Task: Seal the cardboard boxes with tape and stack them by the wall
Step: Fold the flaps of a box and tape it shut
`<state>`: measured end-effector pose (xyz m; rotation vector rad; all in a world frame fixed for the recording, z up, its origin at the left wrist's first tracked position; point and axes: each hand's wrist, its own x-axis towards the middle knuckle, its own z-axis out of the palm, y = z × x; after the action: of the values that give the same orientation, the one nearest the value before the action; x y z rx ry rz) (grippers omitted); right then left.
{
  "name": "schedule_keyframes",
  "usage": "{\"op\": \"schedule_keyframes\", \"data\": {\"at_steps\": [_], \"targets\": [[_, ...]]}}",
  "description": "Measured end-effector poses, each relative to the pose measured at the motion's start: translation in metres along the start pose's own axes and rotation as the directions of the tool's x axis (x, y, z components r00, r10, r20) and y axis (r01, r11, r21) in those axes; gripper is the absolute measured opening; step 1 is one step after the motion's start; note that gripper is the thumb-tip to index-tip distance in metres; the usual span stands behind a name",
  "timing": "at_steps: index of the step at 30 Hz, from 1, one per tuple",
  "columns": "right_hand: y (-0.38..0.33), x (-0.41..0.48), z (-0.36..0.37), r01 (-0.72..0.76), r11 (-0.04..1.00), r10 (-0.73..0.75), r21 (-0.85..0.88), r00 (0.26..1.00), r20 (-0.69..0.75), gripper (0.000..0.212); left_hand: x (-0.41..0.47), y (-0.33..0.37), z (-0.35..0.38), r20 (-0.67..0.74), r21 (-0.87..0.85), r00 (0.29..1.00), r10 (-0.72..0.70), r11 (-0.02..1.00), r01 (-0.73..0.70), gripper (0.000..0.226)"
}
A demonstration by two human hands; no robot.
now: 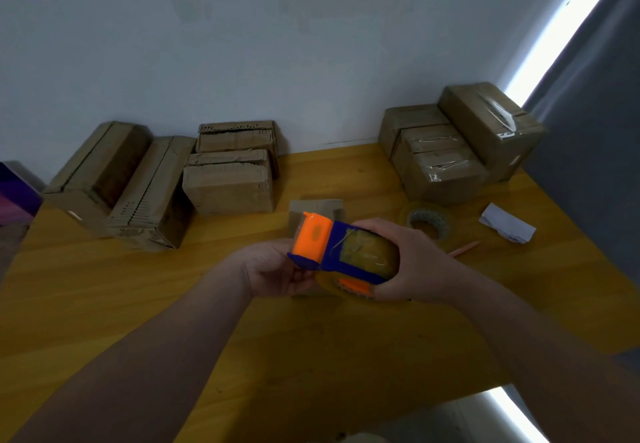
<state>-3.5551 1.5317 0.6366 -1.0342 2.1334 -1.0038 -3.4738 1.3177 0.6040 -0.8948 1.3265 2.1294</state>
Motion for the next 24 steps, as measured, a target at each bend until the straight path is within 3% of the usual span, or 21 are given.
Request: {"op": "schedule_keyframes", "data": {"at_steps": [3, 6, 9, 16, 19, 24], "targets": [[-0.002, -0.001, 0.003, 0.007, 0.999, -0.006, -0.035, 1.0, 0.016, 0.084, 0.002, 0.0, -0.001, -0.004, 0.02, 1.0, 0.015, 1.0, -0.015, 0.023], [-0.002, 0.0, 0.005, 0.003, 0.987, -0.002, -0.16, 1.0, 0.011, 0.084, 0.002, -0.003, 0.0, -0.032, 0.01, 0.997, 0.074, 0.997, -0.074, 0.01], [-0.001, 0.002, 0.012, -0.027, 0.952, 0.031, -0.305, 0.999, 0.008, 0.089, 0.004, -0.007, 0.0, -0.116, -0.034, 0.985, 0.128, 0.991, -0.132, 0.012], [-0.003, 0.01, 0.02, -0.023, 0.783, -0.026, -0.621, 0.997, -0.07, 0.097, 0.0, 0.02, -0.011, -0.167, 0.099, 0.946, 0.278, 0.959, -0.264, 0.022], [-0.004, 0.014, 0.016, -0.024, 0.762, -0.055, -0.647, 0.993, -0.102, 0.098, -0.002, 0.034, -0.013, -0.17, 0.195, 0.926, 0.338, 0.932, -0.304, 0.02], [0.0, 0.016, 0.0, -0.078, 0.833, -0.001, -0.548, 0.99, -0.142, 0.094, -0.006, 0.03, -0.013, -0.243, 0.298, 0.836, 0.492, 0.858, -0.418, 0.018]]}}
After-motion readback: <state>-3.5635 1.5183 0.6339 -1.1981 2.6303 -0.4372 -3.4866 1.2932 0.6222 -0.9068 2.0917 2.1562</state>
